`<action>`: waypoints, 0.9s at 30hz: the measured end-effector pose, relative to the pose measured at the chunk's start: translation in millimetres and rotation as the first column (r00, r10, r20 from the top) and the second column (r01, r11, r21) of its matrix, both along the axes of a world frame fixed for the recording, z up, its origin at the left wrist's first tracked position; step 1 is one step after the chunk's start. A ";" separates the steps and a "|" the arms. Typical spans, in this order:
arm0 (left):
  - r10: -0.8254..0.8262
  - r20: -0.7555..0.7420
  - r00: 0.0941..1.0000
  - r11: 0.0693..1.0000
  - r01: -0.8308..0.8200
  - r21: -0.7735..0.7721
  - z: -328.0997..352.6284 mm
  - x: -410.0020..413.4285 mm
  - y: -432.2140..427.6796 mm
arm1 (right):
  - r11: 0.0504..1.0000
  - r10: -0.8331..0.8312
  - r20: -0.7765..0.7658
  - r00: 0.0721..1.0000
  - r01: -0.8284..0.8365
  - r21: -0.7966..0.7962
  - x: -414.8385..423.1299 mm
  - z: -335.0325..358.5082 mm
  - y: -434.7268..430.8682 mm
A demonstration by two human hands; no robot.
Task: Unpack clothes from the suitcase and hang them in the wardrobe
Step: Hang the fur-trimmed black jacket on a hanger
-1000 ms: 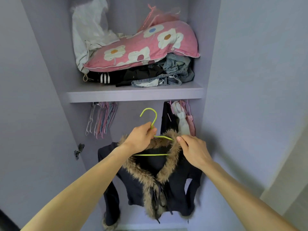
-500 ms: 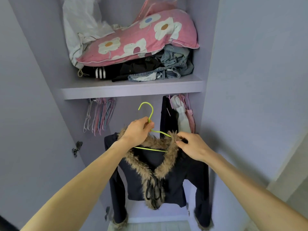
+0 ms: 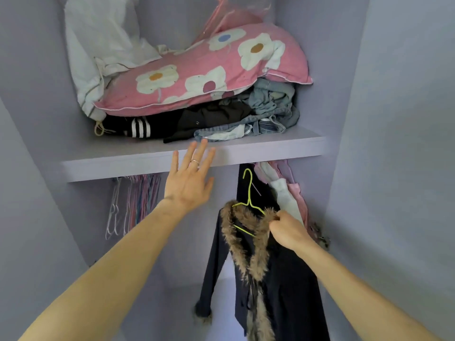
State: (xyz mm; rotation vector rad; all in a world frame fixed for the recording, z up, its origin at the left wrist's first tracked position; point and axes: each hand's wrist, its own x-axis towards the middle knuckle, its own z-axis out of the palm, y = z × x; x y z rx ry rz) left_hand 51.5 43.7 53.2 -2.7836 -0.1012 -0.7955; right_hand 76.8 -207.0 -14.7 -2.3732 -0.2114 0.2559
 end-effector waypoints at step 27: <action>-0.103 0.608 0.787 0.993 0.115 0.019 -75.2 135.1 71.4 | 0.918 -0.266 0.481 0.835 0.372 -0.137 247.3 -100.4 132.9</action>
